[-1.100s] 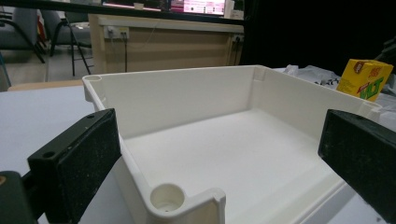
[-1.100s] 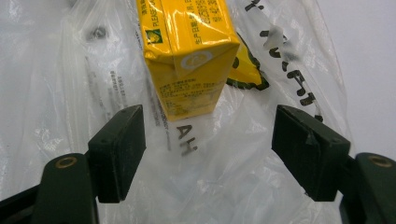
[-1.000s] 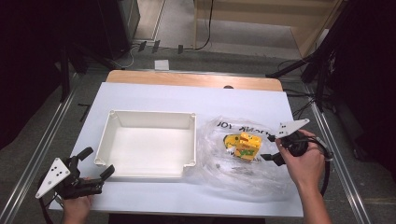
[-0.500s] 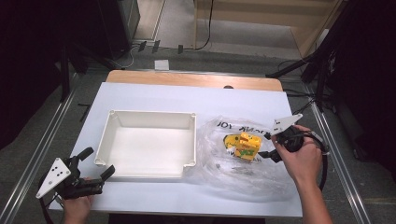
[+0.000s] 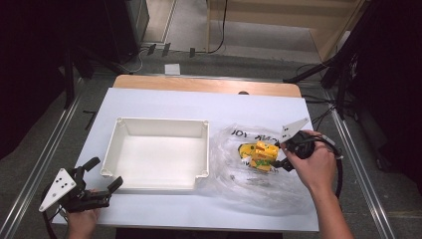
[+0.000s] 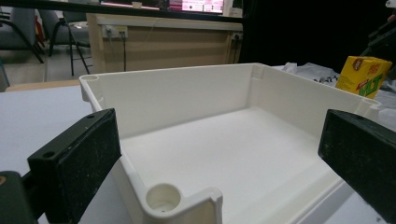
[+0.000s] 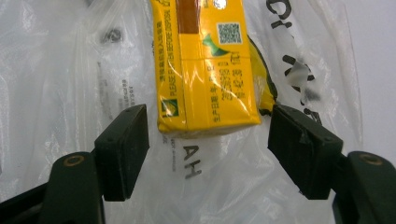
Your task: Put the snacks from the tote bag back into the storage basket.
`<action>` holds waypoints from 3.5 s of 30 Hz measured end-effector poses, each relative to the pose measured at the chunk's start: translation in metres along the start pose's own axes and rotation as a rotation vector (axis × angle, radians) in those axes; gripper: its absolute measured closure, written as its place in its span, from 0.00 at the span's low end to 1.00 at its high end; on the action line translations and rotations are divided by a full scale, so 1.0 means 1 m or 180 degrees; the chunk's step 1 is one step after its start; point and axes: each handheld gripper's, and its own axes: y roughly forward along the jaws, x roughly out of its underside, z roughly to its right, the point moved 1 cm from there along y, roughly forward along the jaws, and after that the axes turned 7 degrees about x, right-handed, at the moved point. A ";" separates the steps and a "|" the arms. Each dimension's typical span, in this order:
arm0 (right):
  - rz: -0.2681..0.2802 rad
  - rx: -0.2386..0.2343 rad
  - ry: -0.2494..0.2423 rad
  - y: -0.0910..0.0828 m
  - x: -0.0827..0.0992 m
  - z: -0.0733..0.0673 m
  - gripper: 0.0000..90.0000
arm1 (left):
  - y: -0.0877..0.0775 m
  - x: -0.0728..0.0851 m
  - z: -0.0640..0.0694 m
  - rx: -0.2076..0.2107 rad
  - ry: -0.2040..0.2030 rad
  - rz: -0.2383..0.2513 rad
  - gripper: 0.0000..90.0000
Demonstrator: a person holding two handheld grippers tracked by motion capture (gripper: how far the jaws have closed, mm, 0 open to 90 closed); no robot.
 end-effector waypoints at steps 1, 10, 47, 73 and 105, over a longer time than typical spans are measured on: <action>-0.0021 -0.0002 -0.0009 0.000 -0.002 0.000 0.34 | 0.000 0.000 0.000 -0.0001 0.0001 -0.0002 0.00; -0.0155 -0.0062 -0.0129 0.005 -0.017 -0.003 0.38 | 0.001 0.000 0.001 -0.0010 0.0021 -0.0023 0.00; -0.0632 -0.0187 -0.0392 0.027 -0.049 -0.002 0.57 | 0.002 0.000 0.002 0.0023 0.0045 -0.0038 0.00; -0.0682 -0.0259 -0.0727 0.011 -0.067 -0.006 0.58 | 0.003 0.000 0.004 0.0037 0.0050 -0.0044 0.00; -0.0484 -0.0315 -0.0868 -0.010 -0.093 -0.006 0.58 | 0.004 0.000 0.004 0.0054 0.0055 -0.0077 0.00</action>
